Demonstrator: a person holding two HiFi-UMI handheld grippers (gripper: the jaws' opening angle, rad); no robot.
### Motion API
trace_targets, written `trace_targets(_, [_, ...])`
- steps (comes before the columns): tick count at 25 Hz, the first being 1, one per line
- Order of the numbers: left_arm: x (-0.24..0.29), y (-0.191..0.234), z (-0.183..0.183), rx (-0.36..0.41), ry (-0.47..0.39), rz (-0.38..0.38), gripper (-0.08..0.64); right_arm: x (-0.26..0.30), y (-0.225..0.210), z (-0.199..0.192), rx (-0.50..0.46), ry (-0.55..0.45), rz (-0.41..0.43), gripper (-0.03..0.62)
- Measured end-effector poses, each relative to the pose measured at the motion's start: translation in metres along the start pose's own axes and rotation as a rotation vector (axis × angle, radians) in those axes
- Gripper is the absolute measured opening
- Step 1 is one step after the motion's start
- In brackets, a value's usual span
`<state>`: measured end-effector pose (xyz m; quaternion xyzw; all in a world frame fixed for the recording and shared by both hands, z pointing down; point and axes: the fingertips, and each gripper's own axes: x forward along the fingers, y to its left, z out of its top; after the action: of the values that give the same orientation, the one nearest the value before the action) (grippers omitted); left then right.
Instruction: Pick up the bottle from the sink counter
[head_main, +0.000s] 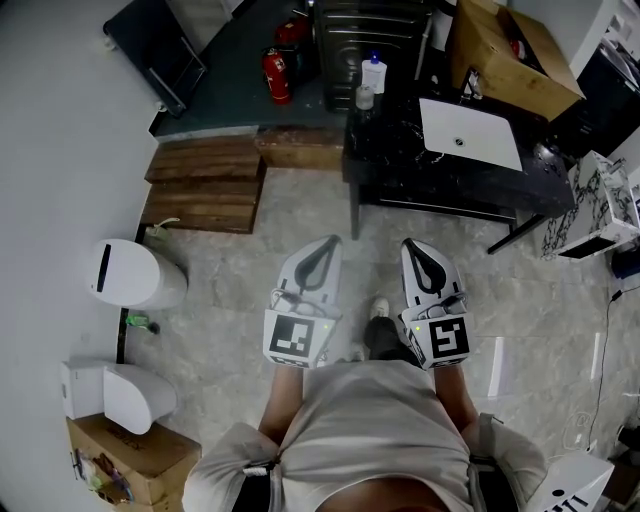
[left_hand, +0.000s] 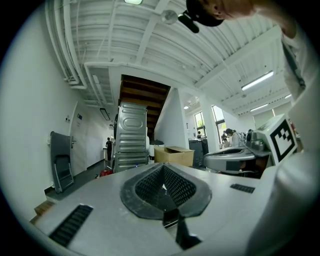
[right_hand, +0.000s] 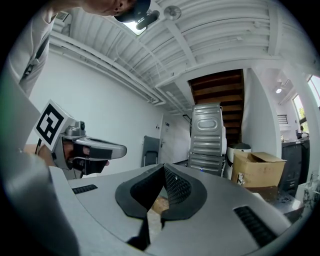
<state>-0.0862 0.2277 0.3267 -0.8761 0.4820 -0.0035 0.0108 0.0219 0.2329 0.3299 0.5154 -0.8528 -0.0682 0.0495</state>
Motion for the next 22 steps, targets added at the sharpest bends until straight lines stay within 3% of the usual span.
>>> trace_targets(22, [0.136,0.040,0.000,0.016,0.029,0.065,0.000,0.100,-0.106,-0.019,0.039,-0.003,0.052,-0.005])
